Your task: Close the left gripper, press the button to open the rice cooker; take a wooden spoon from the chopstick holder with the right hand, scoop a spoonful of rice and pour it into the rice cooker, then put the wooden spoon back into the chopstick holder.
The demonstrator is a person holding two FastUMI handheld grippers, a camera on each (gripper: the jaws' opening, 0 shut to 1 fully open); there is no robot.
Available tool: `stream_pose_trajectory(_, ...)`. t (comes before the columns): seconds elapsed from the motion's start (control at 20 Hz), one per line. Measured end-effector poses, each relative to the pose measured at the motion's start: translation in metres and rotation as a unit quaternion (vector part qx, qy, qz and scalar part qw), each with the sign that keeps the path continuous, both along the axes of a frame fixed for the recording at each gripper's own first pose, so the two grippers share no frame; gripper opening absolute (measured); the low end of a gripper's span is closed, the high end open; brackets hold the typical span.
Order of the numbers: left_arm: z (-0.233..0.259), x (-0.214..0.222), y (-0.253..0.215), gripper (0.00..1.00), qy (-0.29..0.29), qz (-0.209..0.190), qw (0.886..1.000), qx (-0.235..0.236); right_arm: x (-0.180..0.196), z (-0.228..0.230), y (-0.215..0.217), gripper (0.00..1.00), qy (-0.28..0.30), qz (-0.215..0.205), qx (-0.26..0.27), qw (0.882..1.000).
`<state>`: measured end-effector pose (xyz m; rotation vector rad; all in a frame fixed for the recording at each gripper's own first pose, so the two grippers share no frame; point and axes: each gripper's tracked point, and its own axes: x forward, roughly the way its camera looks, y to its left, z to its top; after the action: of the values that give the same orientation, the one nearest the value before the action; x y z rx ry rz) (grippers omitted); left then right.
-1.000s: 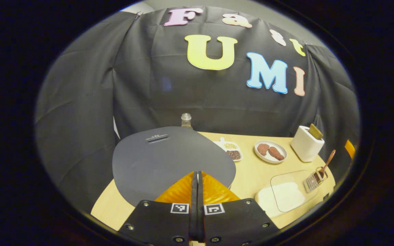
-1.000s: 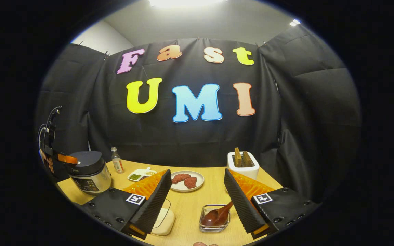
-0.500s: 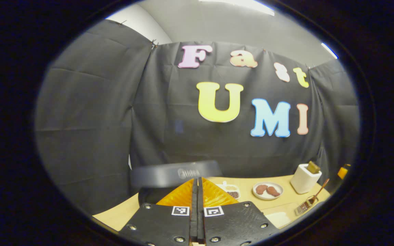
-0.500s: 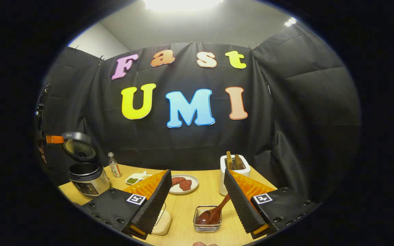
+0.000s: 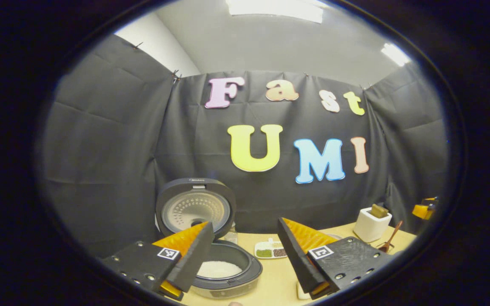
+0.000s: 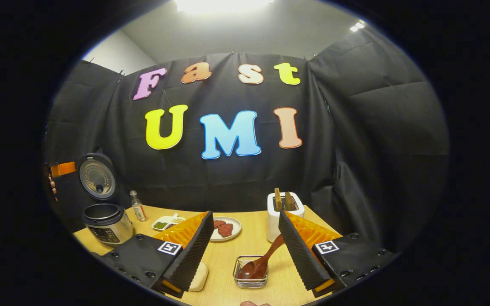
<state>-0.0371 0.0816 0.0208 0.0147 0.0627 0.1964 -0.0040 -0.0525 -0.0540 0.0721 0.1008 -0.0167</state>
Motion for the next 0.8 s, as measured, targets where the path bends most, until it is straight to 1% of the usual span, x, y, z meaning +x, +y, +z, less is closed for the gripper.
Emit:
stream_pose_trajectory(0.1,-0.006,0.003,-0.008,0.94,0.001,-0.005,1.000,0.000,0.004,-0.006,-0.015,0.98,0.011,-0.016,0.006,1.000)
stream_pose_trajectory(0.15,-0.009,0.005,-0.013,0.94,0.001,-0.010,1.000,-0.004,0.005,-0.007,-0.025,0.98,0.015,-0.032,0.009,0.999)
stream_pose_trajectory(0.2,-0.012,0.008,-0.017,0.93,0.002,-0.015,1.000,-0.009,0.007,-0.006,-0.036,0.98,0.013,-0.047,0.008,0.999)
stream_pose_trajectory(0.25,-0.015,0.011,-0.020,0.94,0.003,-0.017,1.000,-0.010,0.009,-0.006,-0.042,0.98,0.010,-0.052,0.008,0.999)
stream_pose_trajectory(0.35,-0.016,0.016,-0.020,0.93,0.002,-0.013,1.000,-0.009,0.015,-0.013,-0.048,0.98,0.017,-0.054,0.024,0.998)
stream_pose_trajectory(0.5,-0.018,0.015,-0.028,0.93,0.000,-0.018,1.000,-0.007,0.022,-0.031,-0.062,0.98,0.024,-0.061,0.052,0.997)
stream_pose_trajectory(0.6,-0.019,0.015,-0.029,0.92,0.003,-0.017,1.000,0.005,0.030,-0.051,-0.066,0.98,0.041,-0.063,0.072,0.995)
stream_pose_trajectory(0.65,-0.017,0.016,-0.028,0.94,0.003,-0.013,1.000,0.010,0.034,-0.061,-0.068,0.98,0.049,-0.064,0.079,0.994)
stream_pose_trajectory(0.75,-0.019,0.016,-0.031,0.92,0.006,-0.012,1.000,0.013,0.044,-0.079,-0.068,0.98,0.067,-0.059,0.093,0.992)
stream_pose_trajectory(0.8,-0.022,0.016,-0.035,0.95,0.008,-0.016,1.000,0.012,0.049,-0.089,-0.067,0.98,0.077,-0.056,0.099,0.991)
